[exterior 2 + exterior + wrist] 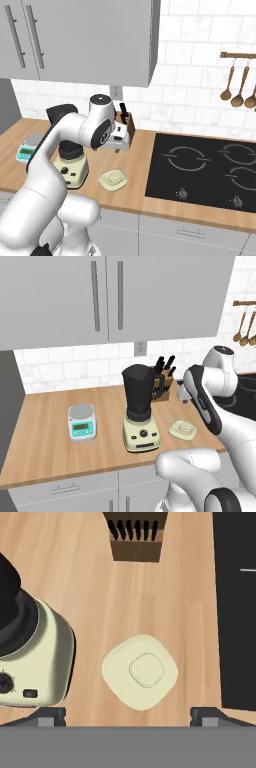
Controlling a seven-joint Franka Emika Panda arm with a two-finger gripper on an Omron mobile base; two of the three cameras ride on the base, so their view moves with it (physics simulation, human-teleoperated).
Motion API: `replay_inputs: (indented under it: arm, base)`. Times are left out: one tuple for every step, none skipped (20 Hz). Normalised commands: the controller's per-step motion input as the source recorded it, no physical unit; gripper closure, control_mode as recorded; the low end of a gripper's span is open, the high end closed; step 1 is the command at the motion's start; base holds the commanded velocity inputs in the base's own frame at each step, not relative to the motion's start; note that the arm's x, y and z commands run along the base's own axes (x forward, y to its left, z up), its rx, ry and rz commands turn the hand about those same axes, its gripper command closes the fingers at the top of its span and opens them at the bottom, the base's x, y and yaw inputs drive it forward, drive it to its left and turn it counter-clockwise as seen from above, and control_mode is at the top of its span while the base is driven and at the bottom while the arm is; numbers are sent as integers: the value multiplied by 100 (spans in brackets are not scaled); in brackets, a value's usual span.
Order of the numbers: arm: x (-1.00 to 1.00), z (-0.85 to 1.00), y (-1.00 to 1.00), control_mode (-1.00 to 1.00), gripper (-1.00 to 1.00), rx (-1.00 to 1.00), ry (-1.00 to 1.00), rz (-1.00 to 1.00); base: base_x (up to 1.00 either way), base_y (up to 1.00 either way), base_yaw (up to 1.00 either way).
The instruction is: Close the lid blender by securely placing the lid on top.
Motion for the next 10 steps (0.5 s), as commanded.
replay_inputs:
  arm:
    - [0,-37,0,-100,-100,0,-2,20]
    - [0,-31,0,-100,-100,0,0,20]
    - [0,-34,0,-100,-100,0,0,21]
    - [0,-26,0,-100,-100,-2,0,19]
    - [8,-24,4,-100,-100,-3,2,18]
    - [2,-27,5,-100,-100,-4,1,18]
    - [1,-34,0,-100,-100,-3,2,19]
    - [5,-40,0,-100,-100,-3,5,19]
    - [6,-37,0,-100,-100,-2,5,19]
    - [0,-32,0,-100,-100,-1,5,17]
  base:
    - [0,0,0]
    - [0,0,0]
    - [0,0,0]
    - [0,0,0]
    - [0,0,0]
    - [0,0,0]
    - [0,0,0]
    - [0,0,0]
    - [0,0,0]
    - [0,0,0]
